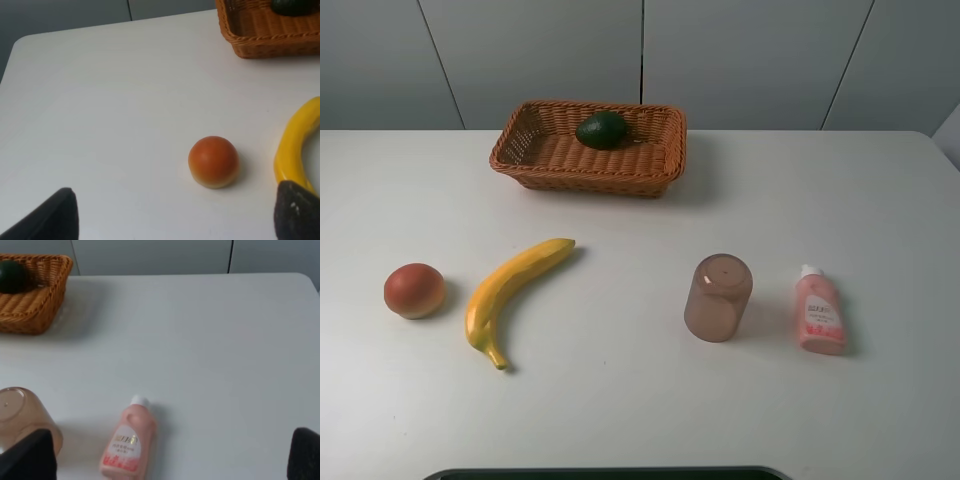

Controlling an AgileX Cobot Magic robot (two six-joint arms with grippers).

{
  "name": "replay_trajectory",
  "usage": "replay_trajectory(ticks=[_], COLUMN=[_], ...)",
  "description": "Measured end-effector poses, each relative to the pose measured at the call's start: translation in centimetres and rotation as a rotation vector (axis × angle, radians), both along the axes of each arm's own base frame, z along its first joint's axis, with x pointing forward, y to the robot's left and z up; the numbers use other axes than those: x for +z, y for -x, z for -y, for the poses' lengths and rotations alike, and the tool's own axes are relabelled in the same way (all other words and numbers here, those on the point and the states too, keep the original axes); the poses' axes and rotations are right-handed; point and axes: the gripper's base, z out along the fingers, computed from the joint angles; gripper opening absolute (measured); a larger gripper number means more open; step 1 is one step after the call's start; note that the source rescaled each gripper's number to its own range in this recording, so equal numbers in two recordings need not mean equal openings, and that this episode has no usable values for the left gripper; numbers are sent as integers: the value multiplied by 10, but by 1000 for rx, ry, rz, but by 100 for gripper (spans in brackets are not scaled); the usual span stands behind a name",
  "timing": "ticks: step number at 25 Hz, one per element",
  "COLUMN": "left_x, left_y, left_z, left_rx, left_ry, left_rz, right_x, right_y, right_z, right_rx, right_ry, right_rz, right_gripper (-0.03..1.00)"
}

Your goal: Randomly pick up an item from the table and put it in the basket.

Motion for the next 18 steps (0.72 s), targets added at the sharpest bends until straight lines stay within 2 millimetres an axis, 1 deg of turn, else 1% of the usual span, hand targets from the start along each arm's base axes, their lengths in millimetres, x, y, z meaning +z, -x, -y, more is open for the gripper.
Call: replay_trajectory(ticks=[18], left_x=[0], left_y=[0], left_z=[0], left_rx=[0], left_ry=[0], left_rz=[0], right_x=[-1], right_y=[-1], right_z=[1], right_rx=[-27], right_ry=[-28], right_rz=[12], right_gripper=[100])
